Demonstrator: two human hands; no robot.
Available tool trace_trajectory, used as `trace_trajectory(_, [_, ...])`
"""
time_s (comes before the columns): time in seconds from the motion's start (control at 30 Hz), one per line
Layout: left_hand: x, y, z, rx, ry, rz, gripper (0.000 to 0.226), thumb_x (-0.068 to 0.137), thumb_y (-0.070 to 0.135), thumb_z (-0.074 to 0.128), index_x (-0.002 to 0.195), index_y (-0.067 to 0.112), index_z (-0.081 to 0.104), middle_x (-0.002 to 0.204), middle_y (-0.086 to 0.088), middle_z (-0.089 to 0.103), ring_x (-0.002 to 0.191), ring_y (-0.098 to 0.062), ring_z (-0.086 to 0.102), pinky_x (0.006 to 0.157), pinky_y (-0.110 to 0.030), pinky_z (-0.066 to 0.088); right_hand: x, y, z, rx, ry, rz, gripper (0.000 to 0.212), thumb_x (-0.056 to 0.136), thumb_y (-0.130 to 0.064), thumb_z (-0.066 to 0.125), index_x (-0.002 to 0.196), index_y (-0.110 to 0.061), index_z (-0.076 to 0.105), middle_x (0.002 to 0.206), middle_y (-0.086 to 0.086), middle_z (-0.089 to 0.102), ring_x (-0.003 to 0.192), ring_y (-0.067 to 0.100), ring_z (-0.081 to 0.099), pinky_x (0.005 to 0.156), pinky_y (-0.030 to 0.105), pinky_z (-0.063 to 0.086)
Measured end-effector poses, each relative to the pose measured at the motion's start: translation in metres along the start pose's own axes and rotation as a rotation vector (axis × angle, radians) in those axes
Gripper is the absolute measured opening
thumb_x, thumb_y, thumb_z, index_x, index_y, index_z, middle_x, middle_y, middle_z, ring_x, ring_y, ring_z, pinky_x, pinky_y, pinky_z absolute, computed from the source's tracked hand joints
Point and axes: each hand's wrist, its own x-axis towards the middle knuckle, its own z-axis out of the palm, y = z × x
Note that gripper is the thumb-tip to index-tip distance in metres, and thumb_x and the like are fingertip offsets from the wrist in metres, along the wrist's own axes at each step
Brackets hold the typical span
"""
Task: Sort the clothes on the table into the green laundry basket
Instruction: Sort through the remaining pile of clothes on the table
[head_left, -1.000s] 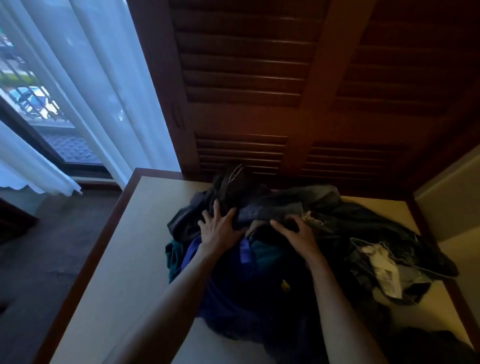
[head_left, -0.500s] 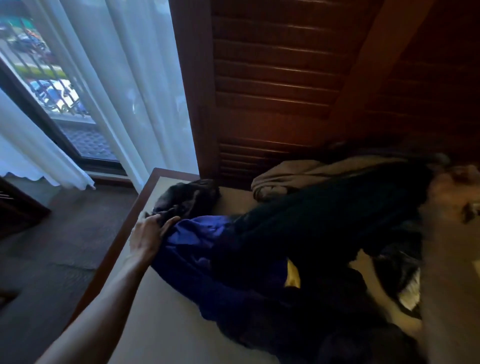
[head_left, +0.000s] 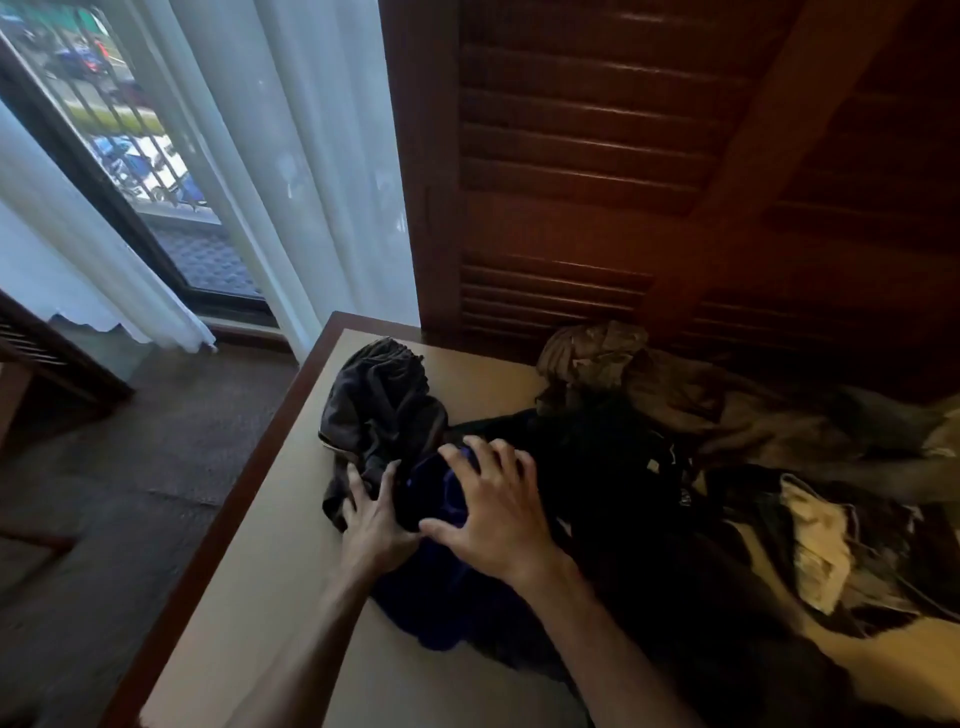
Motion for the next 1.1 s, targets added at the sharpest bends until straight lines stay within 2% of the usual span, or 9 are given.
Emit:
trace_trajectory(0.07, [0.0,-0.014,0.009,0.008,0.02,0.01,0.113,0.074,0.056,0.082,0.158,0.046,0.007,0.165,-0.013,-0.025,0.151,-0.049,0.007,0.117,-0.057,0.028,0.001,-0.006,0.046,-0.164,-0.369,0.029,0.101,0.076,-0.063,0.071,0.155,-0.033,0.018,0.166,0.014,0.0,0.151,0.044,-0.001,0.118,0.064,0.002])
trace_trajectory(0.13, [0.0,-0.041,0.01,0.008,0.043,0.002,0.111,0.068,0.063,0.083,0.157,0.046,0.017,0.167,-0.013,-0.017,0.153,-0.043,0.011,0.119,-0.053,0.029,-0.008,-0.003,0.07,-0.215,-0.476,0.079,0.08,0.083,-0.039,0.074,0.15,-0.028,0.031,0.165,0.015,0.01,0.15,0.044,0.006,0.116,0.066,0.007])
trace_trajectory(0.33, [0.014,-0.13,-0.022,0.006,0.214,-0.214,0.075,0.087,0.075,0.052,0.151,0.037,0.037,0.162,-0.017,0.028,0.142,-0.041,0.038,0.113,-0.054,0.038,-0.078,-0.036,0.055,0.196,-0.33,-0.141,0.028,0.078,-0.035,0.058,0.103,-0.025,0.064,0.113,0.0,0.067,0.127,0.021,0.048,0.114,0.044,0.016])
trace_trajectory(0.47, [0.018,-0.162,-0.041,0.051,0.192,-0.3,0.068,0.093,0.062,0.056,0.15,0.032,0.038,0.154,-0.016,0.035,0.137,-0.041,0.04,0.107,-0.057,0.041,-0.112,-0.037,0.061,0.634,-0.484,0.124,0.014,0.077,-0.032,0.067,0.084,-0.041,0.06,0.08,-0.005,0.069,0.083,0.008,0.065,0.081,0.025,0.052])
trace_trajectory(0.57, [-0.002,-0.138,-0.044,0.034,0.276,-0.213,0.067,0.093,0.059,0.057,0.148,0.024,0.039,0.146,-0.019,0.043,0.131,-0.041,0.046,0.103,-0.055,0.044,-0.099,-0.021,0.072,0.727,-0.3,0.303,0.02,0.075,-0.024,0.069,0.087,-0.026,0.054,0.08,-0.001,0.069,0.075,0.006,0.063,0.078,0.043,0.054])
trace_trajectory(0.73, [-0.071,-0.066,-0.006,-0.254,0.09,0.18,0.094,0.068,0.097,0.04,0.141,0.038,0.045,0.139,-0.003,0.048,0.127,-0.027,0.054,0.102,-0.04,0.049,-0.03,-0.007,0.042,1.025,-0.071,0.304,0.036,0.076,-0.032,0.078,0.109,-0.028,0.065,0.112,-0.001,0.069,0.111,0.012,0.064,0.1,0.032,0.051])
trace_trajectory(0.87, [-0.089,-0.028,0.032,-0.01,-0.064,0.366,0.108,0.064,0.101,0.037,0.155,0.055,-0.002,0.169,0.002,-0.011,0.154,-0.03,0.014,0.118,-0.051,0.029,0.041,0.051,0.018,0.47,0.366,0.589,0.044,0.093,-0.032,0.067,0.133,-0.017,0.056,0.138,0.011,0.053,0.128,0.029,0.051,0.107,0.049,0.042])
trace_trajectory(0.93, [-0.085,-0.01,0.048,0.088,-0.12,0.432,0.107,0.063,0.1,0.04,0.15,0.062,-0.009,0.167,0.003,-0.023,0.155,-0.032,0.0,0.121,-0.057,0.021,0.055,0.088,0.02,0.199,0.228,0.839,0.065,0.093,-0.041,0.066,0.148,-0.022,0.039,0.154,0.015,0.036,0.138,0.037,0.038,0.11,0.052,0.035])
trace_trajectory(1.1, [-0.051,-0.008,0.078,0.415,-0.092,0.462,0.076,0.089,0.066,0.056,0.151,0.041,0.019,0.161,-0.012,0.014,0.137,-0.042,0.033,0.108,-0.051,0.037,0.065,0.1,0.005,0.35,0.072,0.792,0.015,0.092,-0.017,0.069,0.103,-0.01,0.064,0.112,0.011,0.064,0.107,0.03,0.062,0.081,0.033,0.05])
